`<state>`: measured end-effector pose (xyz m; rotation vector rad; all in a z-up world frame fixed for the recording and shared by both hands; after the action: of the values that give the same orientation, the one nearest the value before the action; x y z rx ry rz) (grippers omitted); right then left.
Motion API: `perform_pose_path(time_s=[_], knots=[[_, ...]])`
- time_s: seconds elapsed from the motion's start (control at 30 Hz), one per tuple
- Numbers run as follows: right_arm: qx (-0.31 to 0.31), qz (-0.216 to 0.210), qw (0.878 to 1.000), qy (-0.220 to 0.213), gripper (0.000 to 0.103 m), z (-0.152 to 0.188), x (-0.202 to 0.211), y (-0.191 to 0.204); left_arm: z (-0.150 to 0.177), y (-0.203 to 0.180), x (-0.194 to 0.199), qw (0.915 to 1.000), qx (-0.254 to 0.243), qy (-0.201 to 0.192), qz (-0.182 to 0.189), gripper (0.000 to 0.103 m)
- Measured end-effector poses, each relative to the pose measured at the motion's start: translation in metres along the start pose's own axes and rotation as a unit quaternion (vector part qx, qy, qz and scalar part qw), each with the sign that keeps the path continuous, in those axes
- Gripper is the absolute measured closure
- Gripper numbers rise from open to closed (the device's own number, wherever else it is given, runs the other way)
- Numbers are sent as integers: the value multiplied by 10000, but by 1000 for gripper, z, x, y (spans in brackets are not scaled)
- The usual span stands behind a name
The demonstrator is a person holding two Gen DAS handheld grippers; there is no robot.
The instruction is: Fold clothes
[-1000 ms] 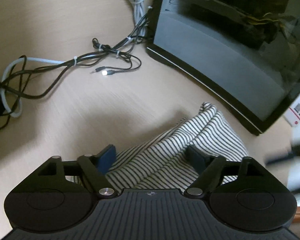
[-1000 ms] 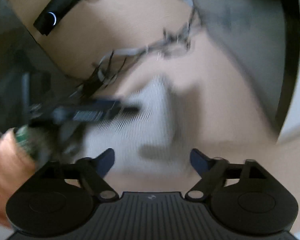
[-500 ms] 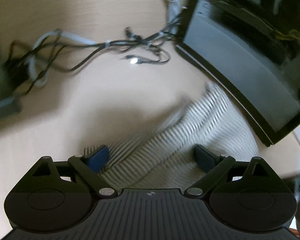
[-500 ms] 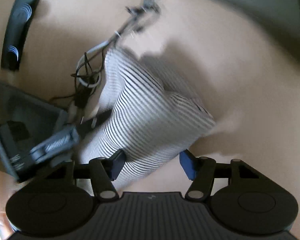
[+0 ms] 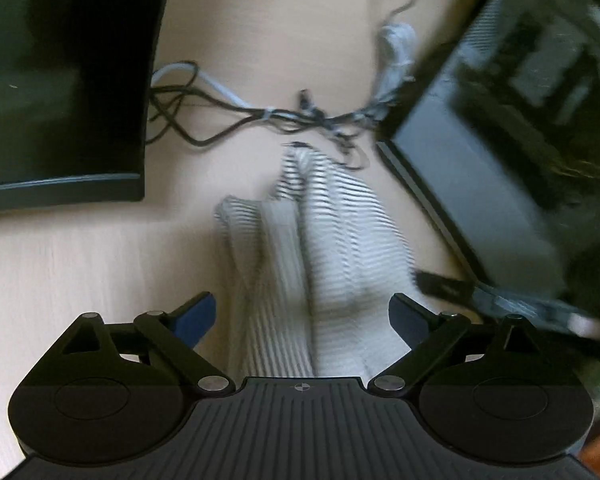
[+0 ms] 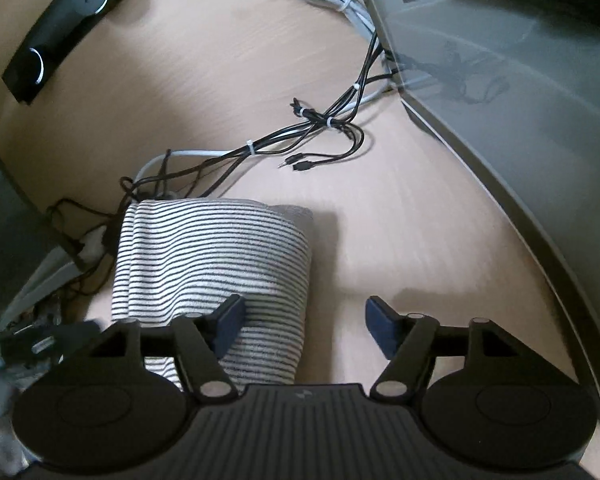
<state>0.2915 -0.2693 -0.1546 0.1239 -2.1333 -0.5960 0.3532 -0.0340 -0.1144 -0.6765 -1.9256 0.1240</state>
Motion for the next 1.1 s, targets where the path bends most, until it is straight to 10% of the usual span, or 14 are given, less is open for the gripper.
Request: perform_pose_path(time_s=[0.3,0.43,0.6,1.1], knots=[[-490,-744,9949,466,23,17,-13,-6,13,12,-45,9974,439,363,441,10],[-277,-1153,9905,688,48,19,-18,16,35,14,-35,9972,583,279,385,14],[511,-1497,9820,1028,51,31,-26,72,82,29,-2,9935,1089,62,320,15],[2896,-1995,9192,1770,49,104,-69,267,190,138,112,9473,2908,-1213,-584,18]])
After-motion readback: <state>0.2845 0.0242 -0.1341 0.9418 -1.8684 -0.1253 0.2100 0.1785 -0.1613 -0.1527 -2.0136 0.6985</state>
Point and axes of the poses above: each gripper's, at about its wrist camera, not at the fingertips, and x roughly against the way its jaws point, y to its left, z to its underside, the point moved 9 cm from there along -x, roughly the way its jaws point, and after that the axes turned 9 degrees about y, right-handed, at the moved point
